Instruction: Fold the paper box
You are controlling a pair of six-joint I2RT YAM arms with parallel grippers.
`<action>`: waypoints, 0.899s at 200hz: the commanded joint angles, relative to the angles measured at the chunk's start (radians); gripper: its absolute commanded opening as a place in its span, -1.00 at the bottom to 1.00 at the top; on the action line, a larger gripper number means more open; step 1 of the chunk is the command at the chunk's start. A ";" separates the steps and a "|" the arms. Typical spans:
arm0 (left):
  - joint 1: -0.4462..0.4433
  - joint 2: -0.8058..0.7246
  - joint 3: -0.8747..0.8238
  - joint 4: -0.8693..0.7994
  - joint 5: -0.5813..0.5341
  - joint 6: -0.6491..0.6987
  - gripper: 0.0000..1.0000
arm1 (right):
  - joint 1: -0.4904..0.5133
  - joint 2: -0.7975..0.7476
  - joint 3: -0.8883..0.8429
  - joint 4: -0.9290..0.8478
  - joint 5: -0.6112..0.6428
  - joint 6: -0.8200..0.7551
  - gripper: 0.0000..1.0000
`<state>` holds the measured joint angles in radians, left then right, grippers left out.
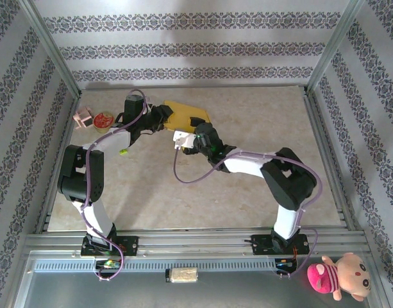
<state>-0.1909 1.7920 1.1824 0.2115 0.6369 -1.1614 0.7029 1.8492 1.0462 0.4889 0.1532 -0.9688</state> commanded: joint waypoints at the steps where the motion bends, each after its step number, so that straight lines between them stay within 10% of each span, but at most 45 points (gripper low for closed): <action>1: -0.011 0.017 0.026 0.042 0.030 -0.080 -0.44 | -0.002 0.067 0.028 0.234 0.160 -0.157 0.45; 45: -0.011 -0.005 0.007 0.061 0.030 -0.132 -0.42 | 0.006 0.081 -0.002 0.340 0.169 -0.145 0.00; 103: -0.004 -0.140 -0.020 0.024 -0.053 -0.054 0.36 | 0.024 -0.098 -0.114 0.146 0.101 -0.018 -0.23; 123: 0.004 -0.266 -0.011 -0.117 -0.183 0.159 0.54 | 0.007 -0.224 -0.104 -0.156 -0.008 0.027 -0.24; 156: 0.005 -0.489 -0.011 -0.326 -0.395 0.677 0.68 | -0.109 -0.234 0.257 -1.147 -0.458 0.092 -0.28; 180: 0.004 -0.614 -0.062 -0.386 -0.374 0.995 0.68 | -0.135 -0.073 0.534 -1.541 -0.451 0.087 -0.26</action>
<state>-0.1883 1.2598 1.1568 -0.0311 0.3283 -0.6235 0.5926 1.6501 1.3781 -0.4019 -0.1520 -0.9268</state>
